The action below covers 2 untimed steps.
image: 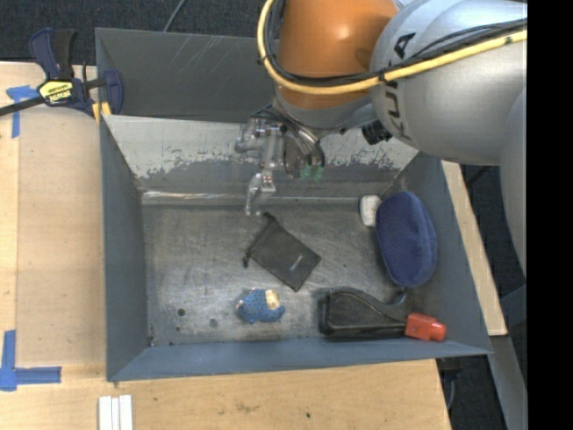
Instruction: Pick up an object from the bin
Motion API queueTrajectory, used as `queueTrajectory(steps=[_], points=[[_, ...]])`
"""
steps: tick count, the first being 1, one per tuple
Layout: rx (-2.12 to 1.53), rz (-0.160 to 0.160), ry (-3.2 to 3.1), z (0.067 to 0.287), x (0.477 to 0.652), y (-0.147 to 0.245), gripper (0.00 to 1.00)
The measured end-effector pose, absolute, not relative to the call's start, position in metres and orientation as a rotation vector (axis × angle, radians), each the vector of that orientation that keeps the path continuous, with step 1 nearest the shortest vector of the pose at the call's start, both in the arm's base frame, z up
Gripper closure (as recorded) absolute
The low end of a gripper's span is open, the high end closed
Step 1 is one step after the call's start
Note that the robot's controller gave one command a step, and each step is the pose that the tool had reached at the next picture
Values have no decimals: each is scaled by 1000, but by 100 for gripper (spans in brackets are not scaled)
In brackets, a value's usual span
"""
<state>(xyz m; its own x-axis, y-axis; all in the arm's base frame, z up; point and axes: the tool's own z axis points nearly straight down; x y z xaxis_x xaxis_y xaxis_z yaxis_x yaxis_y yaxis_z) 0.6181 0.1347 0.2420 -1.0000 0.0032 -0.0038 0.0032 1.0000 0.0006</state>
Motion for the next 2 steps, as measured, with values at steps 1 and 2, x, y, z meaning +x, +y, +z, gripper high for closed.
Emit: queueTrajectory(steps=[1,2], points=[[-313,-3,3130,137,586,71,0],[-119,6,3134,76,590,46,0]])
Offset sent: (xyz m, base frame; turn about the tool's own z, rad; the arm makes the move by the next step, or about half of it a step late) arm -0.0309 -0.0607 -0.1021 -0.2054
